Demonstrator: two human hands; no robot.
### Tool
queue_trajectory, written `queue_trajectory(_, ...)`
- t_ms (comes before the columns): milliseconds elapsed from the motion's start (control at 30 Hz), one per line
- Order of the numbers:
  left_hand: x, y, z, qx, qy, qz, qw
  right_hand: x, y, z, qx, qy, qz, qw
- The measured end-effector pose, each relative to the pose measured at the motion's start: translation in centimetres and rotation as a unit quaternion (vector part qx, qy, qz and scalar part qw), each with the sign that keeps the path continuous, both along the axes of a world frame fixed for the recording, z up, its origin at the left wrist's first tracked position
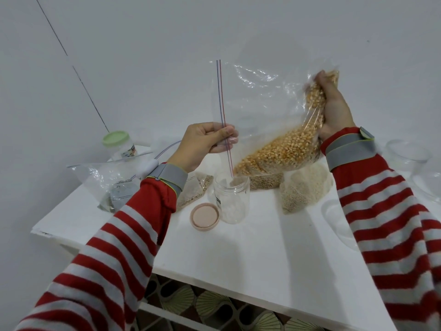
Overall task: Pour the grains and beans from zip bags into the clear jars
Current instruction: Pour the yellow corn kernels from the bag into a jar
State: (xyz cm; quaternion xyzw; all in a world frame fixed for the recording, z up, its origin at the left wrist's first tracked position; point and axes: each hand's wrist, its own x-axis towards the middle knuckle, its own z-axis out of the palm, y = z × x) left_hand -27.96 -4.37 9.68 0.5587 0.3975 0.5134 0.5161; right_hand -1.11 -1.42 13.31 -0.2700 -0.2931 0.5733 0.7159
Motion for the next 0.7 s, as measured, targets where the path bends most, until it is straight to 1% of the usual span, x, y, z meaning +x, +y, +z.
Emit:
queue_trajectory(167, -0.3, -0.1, -1.0, -0.013, -0.011, 0.007, 1.000, -0.5, 0.6, -0.5, -0.015, 0.003, -0.002, 1.000)
queue_trajectory(300, -0.4, -0.1, -1.4, -0.018, -0.025, 0.010, 0.999, -0.9, 0.7, -0.4, -0.013, 0.027, 0.000, 1.000)
queue_trajectory(533, -0.7, 0.1, -1.3, -0.017, -0.034, 0.013, 0.999, -1.3, 1.1, 0.4, -0.009, 0.035, 0.004, 0.999)
queue_trajectory(700, -0.8, 0.2, -1.0, -0.013, -0.030, 0.014, 0.999, -1.2, 1.7, 0.9, -0.010, -0.006, 0.005, 1.000)
